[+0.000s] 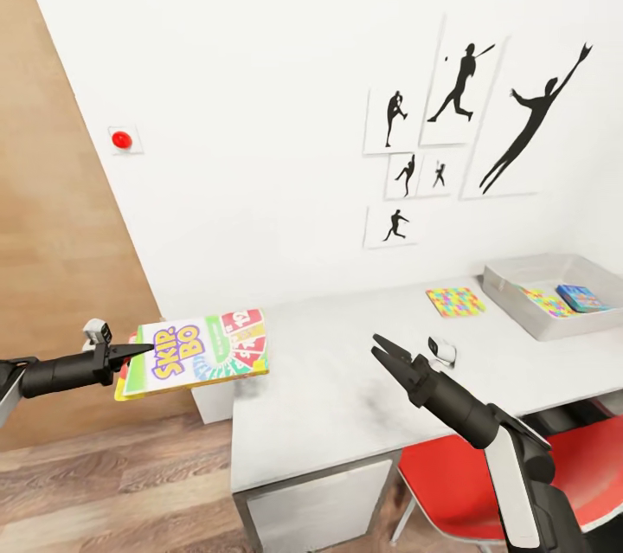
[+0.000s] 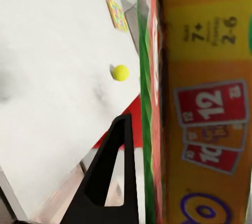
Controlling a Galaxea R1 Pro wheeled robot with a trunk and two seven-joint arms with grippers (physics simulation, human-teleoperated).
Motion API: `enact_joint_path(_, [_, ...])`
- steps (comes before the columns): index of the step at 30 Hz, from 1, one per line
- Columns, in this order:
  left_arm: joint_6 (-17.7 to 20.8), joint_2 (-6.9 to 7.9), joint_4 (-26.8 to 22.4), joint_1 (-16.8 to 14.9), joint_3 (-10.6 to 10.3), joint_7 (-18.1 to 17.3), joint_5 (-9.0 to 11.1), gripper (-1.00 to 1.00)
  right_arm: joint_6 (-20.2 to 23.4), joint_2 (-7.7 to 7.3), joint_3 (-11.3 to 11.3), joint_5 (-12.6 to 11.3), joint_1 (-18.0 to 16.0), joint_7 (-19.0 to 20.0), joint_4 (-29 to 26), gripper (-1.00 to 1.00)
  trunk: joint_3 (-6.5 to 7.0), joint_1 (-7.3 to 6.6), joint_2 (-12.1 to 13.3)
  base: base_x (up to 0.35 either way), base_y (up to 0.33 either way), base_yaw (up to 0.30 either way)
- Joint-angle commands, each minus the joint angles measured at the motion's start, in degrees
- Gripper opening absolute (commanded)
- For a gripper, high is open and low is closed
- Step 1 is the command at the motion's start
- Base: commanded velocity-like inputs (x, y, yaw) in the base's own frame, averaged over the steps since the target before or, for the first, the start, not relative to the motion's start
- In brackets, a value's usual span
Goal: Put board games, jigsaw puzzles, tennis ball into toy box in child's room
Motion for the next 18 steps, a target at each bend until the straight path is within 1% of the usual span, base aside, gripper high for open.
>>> enact_joint_path(1, [0.51,0.03,-0.02,-0.03,-0.01,-0.23,0.01,-1.00,0.45,0.04,-0.09,-0.15,-0.08,0.13,0.01,1.00,-0.04,0.01,-0.13,-0.269,-0.071,-0.193])
enact_joint_path(6, [0.20,0.03,-0.02,-0.01,-0.02,-0.23,0.03,-1.00,0.45,0.04,-0.10,-0.15,-0.07,0.13,0.01,1.00,0.38,0.01,-0.13,-0.095,-0.025,-0.199])
enact_joint_path(18, [-0.66,0.03,-0.04,-0.02,0.03,-0.23,0.08,-1.00,0.45,-0.01,-0.12,-0.15,-0.07,0.13,0.01,1.00,1.37,0.01,-0.13,-0.006,-0.002,-0.207])
